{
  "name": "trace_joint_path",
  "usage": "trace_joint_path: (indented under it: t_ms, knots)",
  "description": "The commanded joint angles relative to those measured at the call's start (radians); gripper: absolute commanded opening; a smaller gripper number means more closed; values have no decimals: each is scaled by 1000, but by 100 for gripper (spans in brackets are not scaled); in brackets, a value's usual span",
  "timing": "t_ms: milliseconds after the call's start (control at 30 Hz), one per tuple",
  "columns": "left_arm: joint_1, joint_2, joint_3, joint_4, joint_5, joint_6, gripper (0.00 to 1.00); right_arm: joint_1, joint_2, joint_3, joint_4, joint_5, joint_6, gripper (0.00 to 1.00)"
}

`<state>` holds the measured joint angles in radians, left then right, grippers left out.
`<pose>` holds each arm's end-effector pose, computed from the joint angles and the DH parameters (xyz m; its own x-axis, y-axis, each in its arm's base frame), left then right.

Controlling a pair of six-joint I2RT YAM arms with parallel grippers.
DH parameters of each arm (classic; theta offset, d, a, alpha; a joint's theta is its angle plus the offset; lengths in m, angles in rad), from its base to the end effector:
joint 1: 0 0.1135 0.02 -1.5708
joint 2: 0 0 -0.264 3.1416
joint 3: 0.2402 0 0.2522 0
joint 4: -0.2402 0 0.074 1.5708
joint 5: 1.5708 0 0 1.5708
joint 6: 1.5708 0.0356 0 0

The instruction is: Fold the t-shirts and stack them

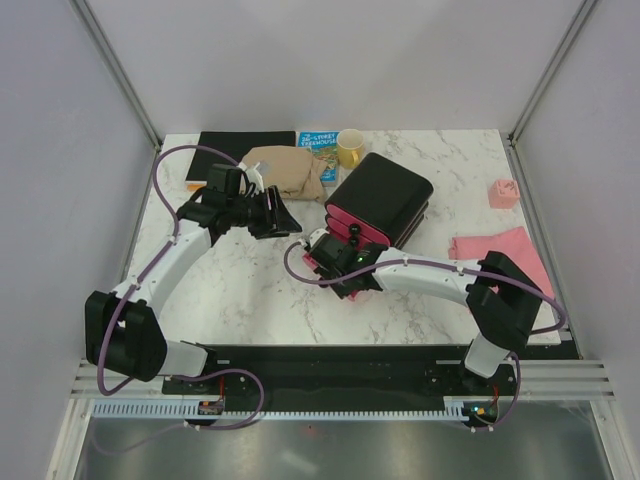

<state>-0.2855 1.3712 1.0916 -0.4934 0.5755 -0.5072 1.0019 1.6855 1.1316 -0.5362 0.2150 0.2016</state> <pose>0.2767 -0.1014 0.2898 -0.8820 -0.1658 -0.4411 0.2078 0.7032 -0.6799 0.1898 0.2827 0.2015 -0.6222 -0.6099 -0.4909 -0.6587 0.7467 -0.0928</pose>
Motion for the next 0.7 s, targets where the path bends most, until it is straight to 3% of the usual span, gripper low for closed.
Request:
trace_joint_path:
  t_ms: [0,267,400,667]
  knots:
    - [6,-24,59,-19,-12,42,54,-6,46,34,12,138,13,0]
    - [5,-38,70,-39,-5,35,54,-45,33,43,-16,230,10,0]
    - [5,-37,63,-40,-3,30,54,-78,23,42,-34,299,-10,13]
    - [6,-24,74,-40,4,24,54,-164,5,40,-39,327,-73,25]
